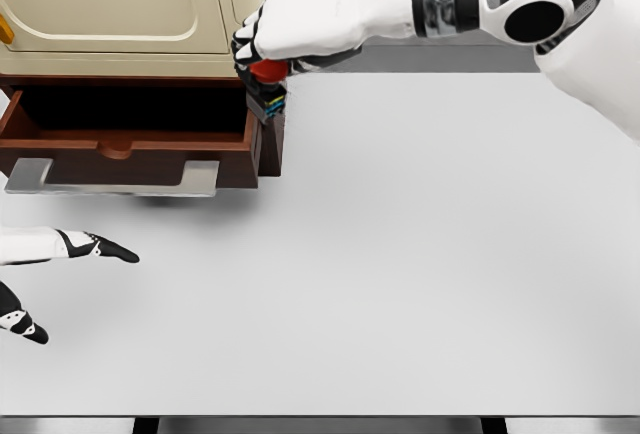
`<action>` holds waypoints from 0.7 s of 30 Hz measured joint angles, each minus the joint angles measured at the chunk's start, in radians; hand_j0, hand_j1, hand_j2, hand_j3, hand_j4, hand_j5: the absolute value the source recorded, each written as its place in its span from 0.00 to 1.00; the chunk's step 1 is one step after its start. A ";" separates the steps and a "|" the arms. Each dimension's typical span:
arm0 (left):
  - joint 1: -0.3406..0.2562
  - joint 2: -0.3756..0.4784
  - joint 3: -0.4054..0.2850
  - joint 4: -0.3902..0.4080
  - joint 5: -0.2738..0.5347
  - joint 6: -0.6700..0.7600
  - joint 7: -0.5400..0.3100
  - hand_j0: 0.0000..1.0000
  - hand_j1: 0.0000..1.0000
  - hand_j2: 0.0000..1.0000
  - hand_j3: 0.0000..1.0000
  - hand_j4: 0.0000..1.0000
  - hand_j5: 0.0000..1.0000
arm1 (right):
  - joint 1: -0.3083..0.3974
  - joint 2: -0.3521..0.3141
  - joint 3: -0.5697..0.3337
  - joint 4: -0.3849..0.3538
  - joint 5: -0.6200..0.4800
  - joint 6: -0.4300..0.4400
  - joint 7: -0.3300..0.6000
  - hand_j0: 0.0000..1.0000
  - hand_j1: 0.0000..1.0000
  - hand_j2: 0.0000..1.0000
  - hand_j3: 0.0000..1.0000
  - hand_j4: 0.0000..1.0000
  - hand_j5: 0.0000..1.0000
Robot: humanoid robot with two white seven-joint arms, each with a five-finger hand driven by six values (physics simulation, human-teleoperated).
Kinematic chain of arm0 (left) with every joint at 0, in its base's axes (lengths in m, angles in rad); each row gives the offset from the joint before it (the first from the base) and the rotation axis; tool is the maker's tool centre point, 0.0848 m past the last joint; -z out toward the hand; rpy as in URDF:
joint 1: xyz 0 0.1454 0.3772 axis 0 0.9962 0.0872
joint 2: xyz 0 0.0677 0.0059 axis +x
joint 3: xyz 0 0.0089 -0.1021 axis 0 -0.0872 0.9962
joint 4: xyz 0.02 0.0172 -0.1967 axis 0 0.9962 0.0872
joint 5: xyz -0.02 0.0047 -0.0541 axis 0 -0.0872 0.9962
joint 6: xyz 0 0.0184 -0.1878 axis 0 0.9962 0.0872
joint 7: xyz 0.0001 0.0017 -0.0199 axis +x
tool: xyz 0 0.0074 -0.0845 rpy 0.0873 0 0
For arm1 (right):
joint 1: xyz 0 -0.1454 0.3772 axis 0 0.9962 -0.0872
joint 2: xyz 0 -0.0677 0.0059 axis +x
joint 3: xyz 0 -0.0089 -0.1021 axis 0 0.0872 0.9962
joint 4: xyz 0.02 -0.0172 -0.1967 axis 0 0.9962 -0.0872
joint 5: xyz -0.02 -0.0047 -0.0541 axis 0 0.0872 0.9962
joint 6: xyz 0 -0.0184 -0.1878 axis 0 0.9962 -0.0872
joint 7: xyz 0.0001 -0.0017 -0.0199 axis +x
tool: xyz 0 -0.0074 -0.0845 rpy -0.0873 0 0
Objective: Open the cabinet drawer with left arm, and place a switch into the drawer with right arm
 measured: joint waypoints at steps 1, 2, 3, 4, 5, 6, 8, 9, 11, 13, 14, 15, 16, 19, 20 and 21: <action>-0.001 0.000 0.000 0.000 -0.001 0.000 0.000 1.00 1.00 1.00 1.00 1.00 1.00 | -0.015 0.030 0.004 0.031 0.000 0.000 0.000 0.34 0.34 0.34 0.34 0.34 0.34; -0.001 0.000 0.000 0.000 0.001 0.000 0.000 1.00 1.00 1.00 1.00 1.00 1.00 | -0.034 0.063 0.008 0.070 0.003 -0.001 0.001 0.34 0.34 0.34 0.34 0.34 0.34; 0.002 0.000 -0.001 0.000 0.001 0.000 0.000 1.00 1.00 1.00 1.00 1.00 1.00 | -0.055 0.104 0.012 0.123 0.008 -0.001 0.001 0.34 0.34 0.34 0.34 0.34 0.34; 0.000 0.000 -0.001 0.000 0.000 0.000 0.000 1.00 1.00 1.00 1.00 1.00 1.00 | -0.071 0.147 0.017 0.183 0.009 0.001 0.000 0.34 0.34 0.34 0.34 0.34 0.34; 0.002 0.000 -0.001 0.000 0.000 0.000 0.000 1.00 1.00 1.00 1.00 1.00 1.00 | -0.078 0.185 0.022 0.239 0.012 0.000 0.000 0.34 0.34 0.34 0.34 0.34 0.34; 0.000 0.000 -0.001 0.000 -0.001 0.000 0.000 1.00 1.00 1.00 1.00 1.00 1.00 | -0.087 0.218 0.024 0.285 -0.023 0.005 0.011 0.34 0.34 0.34 0.34 0.34 0.34; 0.000 0.001 0.001 0.000 -0.004 -0.002 0.000 1.00 1.00 1.00 1.00 1.00 1.00 | -0.088 0.275 0.020 0.358 -0.083 0.020 0.027 0.34 0.34 0.34 0.34 0.34 0.34; 0.000 0.005 0.015 -0.001 -0.002 -0.004 0.004 1.00 1.00 1.00 1.00 1.00 1.00 | -0.088 0.278 0.025 0.375 -0.127 0.017 0.026 0.35 0.35 0.35 0.35 0.35 0.35; 0.000 0.012 0.037 -0.003 -0.005 -0.009 0.011 1.00 1.00 1.00 1.00 1.00 1.00 | -0.088 0.279 0.039 0.397 -0.181 0.006 0.014 0.36 0.36 0.36 0.36 0.36 0.36; 0.000 0.016 0.049 -0.003 -0.008 -0.013 0.015 1.00 1.00 1.00 1.00 1.00 1.00 | -0.088 0.280 0.049 0.413 -0.225 -0.002 0.008 0.36 0.36 0.36 0.36 0.36 0.36; 0.001 0.018 0.053 -0.004 -0.010 -0.015 0.017 1.00 1.00 1.00 1.00 1.00 1.00 | -0.085 0.281 0.051 0.419 -0.252 -0.001 0.006 0.36 0.36 0.36 0.36 0.36 0.36; 0.003 0.020 0.057 -0.004 -0.009 -0.016 0.019 1.00 1.00 1.00 1.00 1.00 1.00 | -0.085 0.283 0.053 0.427 -0.268 -0.005 0.004 0.38 0.38 0.38 0.38 0.38 0.38; 0.000 0.022 0.061 -0.004 -0.010 -0.017 0.020 1.00 1.00 1.00 1.00 1.00 1.00 | -0.083 0.285 0.055 0.436 -0.287 -0.013 0.003 0.39 0.39 0.39 0.39 0.39 0.39; 0.001 0.025 0.066 -0.005 -0.011 -0.021 0.024 1.00 1.00 1.00 1.00 1.00 1.00 | -0.081 0.291 0.056 0.460 -0.310 -0.037 0.002 0.47 0.47 0.47 0.47 0.47 0.47; 0.000 0.025 0.066 -0.005 -0.011 -0.021 0.024 1.00 1.00 1.00 1.00 1.00 1.00 | -0.081 0.293 0.056 0.467 -0.315 -0.045 0.001 0.49 0.49 0.49 0.49 0.49 0.49; 0.002 0.026 0.066 -0.005 -0.010 -0.021 0.025 1.00 1.00 1.00 1.00 1.00 1.00 | -0.081 0.294 0.057 0.473 -0.320 -0.052 0.001 0.49 0.49 0.49 0.49 0.49 0.49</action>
